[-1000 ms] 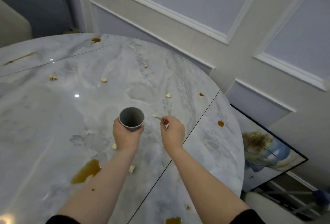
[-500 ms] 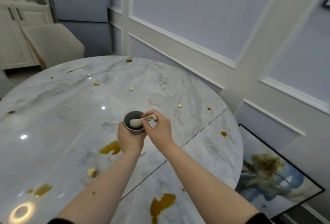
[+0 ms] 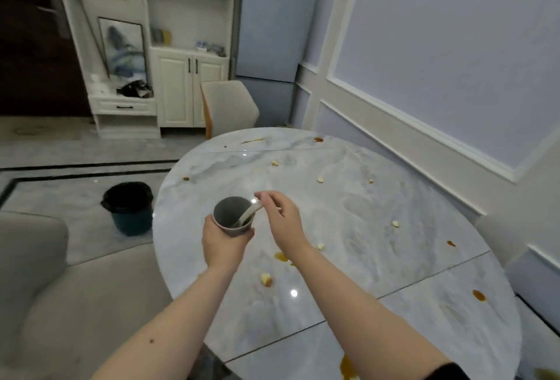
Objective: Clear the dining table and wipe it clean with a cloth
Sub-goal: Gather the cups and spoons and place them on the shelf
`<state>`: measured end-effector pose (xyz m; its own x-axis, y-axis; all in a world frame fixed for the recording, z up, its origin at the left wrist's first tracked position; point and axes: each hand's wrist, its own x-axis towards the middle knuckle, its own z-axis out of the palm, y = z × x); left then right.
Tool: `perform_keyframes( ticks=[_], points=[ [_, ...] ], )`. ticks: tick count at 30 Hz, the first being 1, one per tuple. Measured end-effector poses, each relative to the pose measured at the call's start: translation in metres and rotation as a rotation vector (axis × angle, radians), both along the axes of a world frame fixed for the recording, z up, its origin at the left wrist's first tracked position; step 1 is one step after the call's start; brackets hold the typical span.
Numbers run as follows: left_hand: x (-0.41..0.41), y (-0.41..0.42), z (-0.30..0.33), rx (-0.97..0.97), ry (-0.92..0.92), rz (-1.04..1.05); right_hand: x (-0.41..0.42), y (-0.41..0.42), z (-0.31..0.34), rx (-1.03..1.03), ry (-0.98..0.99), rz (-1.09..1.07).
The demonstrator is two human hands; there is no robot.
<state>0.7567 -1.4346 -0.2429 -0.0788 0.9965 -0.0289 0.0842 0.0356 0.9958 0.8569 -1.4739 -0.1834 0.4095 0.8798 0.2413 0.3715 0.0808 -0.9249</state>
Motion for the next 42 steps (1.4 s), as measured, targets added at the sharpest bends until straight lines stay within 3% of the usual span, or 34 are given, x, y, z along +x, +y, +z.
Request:
perform_keyframes(
  ticks=[7,13,20,31,42],
  points=[
    [-0.207,0.041,0.025,0.112,0.046,0.136,-0.174,0.066,-0.009,-0.117,0.025,0.145],
    [-0.413,0.052,0.055,0.203,0.11,0.194,-0.365,0.106,-0.035,-0.338,-0.072,0.552],
    [-0.597,0.062,0.067,0.12,0.17,0.325,-0.562,0.132,-0.028,-0.296,-0.108,0.852],
    [-0.807,0.167,0.056,0.046,0.154,0.523,-0.788,0.253,-0.035,-0.226,0.001,1.038],
    [-0.945,0.321,0.075,0.065,0.173,0.464,-0.927,0.411,-0.026,-0.232,0.007,1.022]
  ],
)
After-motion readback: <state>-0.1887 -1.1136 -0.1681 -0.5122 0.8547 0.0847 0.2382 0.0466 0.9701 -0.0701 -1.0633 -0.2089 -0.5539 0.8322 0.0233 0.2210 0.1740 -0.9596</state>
